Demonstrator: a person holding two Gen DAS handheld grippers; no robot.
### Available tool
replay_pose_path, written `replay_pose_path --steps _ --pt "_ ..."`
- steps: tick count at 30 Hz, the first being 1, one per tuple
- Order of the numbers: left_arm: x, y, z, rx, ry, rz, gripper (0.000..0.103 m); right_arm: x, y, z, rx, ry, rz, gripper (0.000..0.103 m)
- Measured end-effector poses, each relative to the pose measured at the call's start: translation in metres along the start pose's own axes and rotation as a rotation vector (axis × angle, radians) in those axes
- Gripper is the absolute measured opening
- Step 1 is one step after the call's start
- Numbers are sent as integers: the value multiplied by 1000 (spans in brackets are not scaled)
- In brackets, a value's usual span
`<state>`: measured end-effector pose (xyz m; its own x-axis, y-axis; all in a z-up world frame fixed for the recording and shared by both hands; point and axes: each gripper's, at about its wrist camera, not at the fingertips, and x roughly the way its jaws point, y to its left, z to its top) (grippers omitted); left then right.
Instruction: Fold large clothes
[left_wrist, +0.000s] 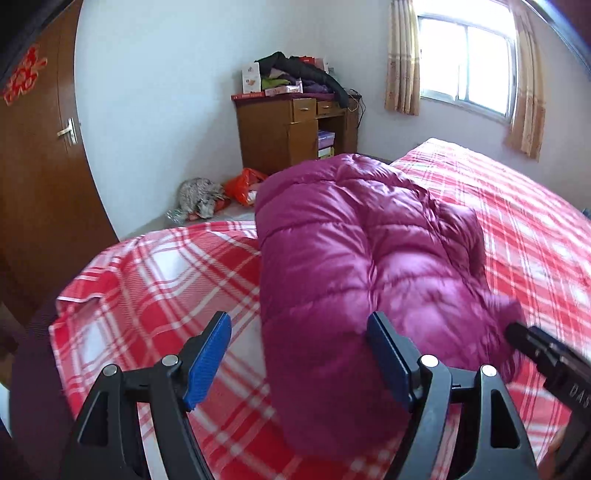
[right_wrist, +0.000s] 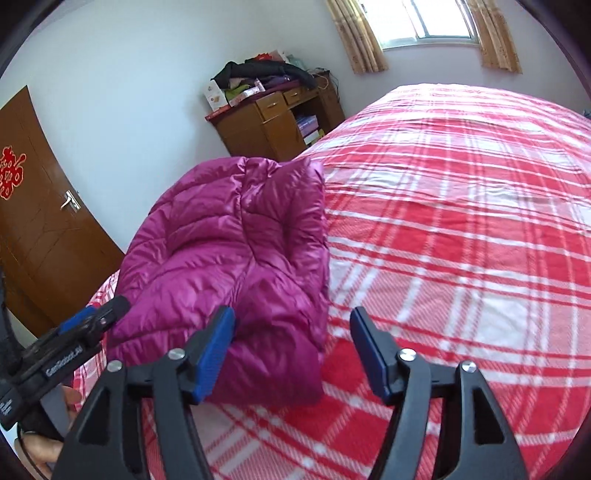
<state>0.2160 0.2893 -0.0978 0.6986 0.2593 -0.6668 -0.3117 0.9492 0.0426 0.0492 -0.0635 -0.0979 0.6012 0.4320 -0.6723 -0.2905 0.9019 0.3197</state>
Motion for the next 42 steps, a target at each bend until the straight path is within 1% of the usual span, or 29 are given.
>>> replay_pose_path --steps 2,4,6,8,9,11,12,13,16,18,21,24,28,30,32,34,37,39,42 --pt "-15 1 -8 28 -11 30 77 -16 1 -8 -24 -18 -23 69" --pt "-29 3 -14 28 -7 40 77 -32 1 -17 -40 -30 -53 74" --pt "-39 5 -14 29 -1 47 77 -44 4 -24 -49 -41 -57 78" --pt "-52 5 -19 70 -16 58 77 -52 6 -27 -62 -50 -62 82" --pt "-60 4 -22 90 -21 83 77 -57 6 -31 -68 -56 -69 85" --pt "-73 3 -33 116 -35 165 77 -66 9 -35 -77 -69 -85 87" --pt "-80 5 -38 119 -46 187 77 -69 11 -36 -80 -75 -90 87" --pt "-87 7 -44 110 -48 180 77 -73 14 -36 -84 -80 -91 87" --pt "-102 19 -56 51 -13 95 77 -88 25 -39 -100 -95 -98 91" --pt "-112 20 -61 52 -17 78 77 -98 35 -41 -123 -107 -101 93" --pt "-132 12 -66 107 -64 88 77 -114 47 -42 -157 -147 -116 94" --pt "-152 10 -64 102 -121 82 77 -131 56 -42 -174 -202 -118 98" --pt "-180 11 -56 96 -202 99 77 -156 63 -41 -172 -279 -111 99" --pt "-193 14 -52 81 -237 90 77 -170 68 -41 -181 -330 -117 102" --pt "-203 18 -49 57 -258 76 78 -183 72 -41 -187 -380 -118 103" --pt "-210 21 -47 40 -274 75 80 -193 74 -40 -188 -411 -107 103" --pt "-219 20 -45 33 -289 87 81 -200 74 -39 -179 -426 -104 103" --pt "-226 19 -45 33 -300 81 82 -203 73 -38 -169 -434 -102 103" --pt "-233 14 -46 51 -310 82 83 -204 71 -38 -159 -441 -114 103"
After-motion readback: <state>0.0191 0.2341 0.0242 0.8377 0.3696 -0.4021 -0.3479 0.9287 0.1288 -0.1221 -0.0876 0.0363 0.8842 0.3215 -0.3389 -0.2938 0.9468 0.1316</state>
